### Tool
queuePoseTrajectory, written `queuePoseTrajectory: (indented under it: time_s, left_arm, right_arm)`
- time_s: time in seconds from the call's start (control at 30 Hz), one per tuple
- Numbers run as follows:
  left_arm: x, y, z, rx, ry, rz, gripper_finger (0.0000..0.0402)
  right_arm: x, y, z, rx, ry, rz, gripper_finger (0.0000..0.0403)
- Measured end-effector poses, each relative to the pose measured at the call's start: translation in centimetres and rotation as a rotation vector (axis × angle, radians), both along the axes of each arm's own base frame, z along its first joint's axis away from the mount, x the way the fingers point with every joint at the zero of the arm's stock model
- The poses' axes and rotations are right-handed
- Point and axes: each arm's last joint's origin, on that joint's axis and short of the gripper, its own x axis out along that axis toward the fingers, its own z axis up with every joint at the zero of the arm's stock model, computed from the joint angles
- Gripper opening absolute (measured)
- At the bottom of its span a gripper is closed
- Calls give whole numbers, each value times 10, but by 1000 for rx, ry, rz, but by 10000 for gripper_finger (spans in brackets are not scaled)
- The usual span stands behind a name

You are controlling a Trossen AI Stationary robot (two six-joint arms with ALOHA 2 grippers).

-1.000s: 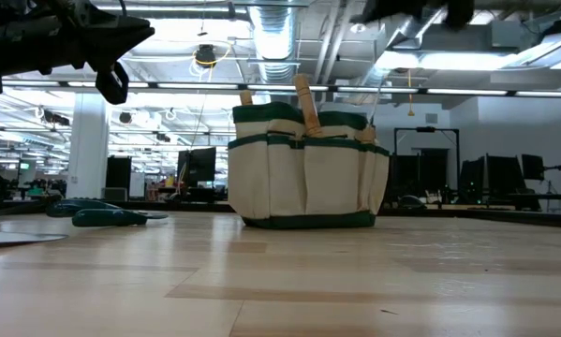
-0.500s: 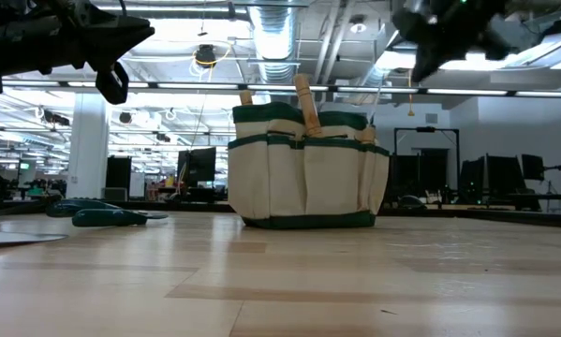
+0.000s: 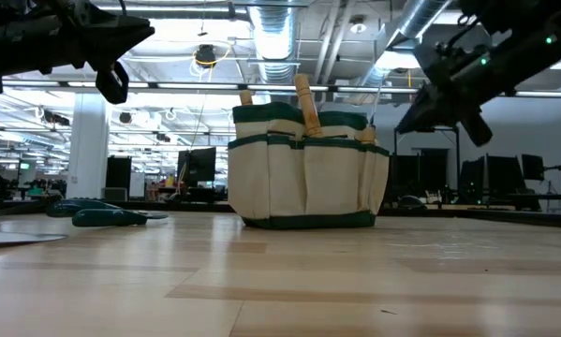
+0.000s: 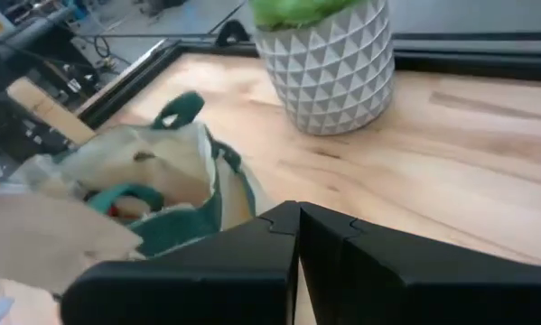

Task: Pick & Place Garden tools in Gardening bag
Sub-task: Adjust the gardening bag, then put the trowel into the gardening bag

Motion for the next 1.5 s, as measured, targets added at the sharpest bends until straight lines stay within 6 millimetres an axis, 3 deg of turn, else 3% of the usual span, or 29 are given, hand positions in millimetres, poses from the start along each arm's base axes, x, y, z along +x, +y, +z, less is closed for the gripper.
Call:
queuePoseTrajectory:
  time_s: [0.3,0.47,0.8,1.07,1.2,1.37,1.5]
  left_arm:
    - [0,0,0,0,-3,0,8]
    - [0,0,0,0,-3,0,8]
    - [0,0,0,0,-3,0,8]
    - [0,0,0,0,-4,0,8]
    - [0,0,1,0,-6,0,8]
    - [0,0,1,0,-8,0,8]
    - [0,0,1,0,-10,0,8]
  right_arm:
    - [23,-16,-22,3,51,-3,0]
    - [36,-15,-35,41,46,57,0]
    - [71,20,-26,76,15,222,0]
    - [88,46,-22,158,55,243,0]
    - [85,58,2,135,151,263,0]
    - [72,57,62,76,296,192,0]
    - [63,55,110,86,310,138,0]
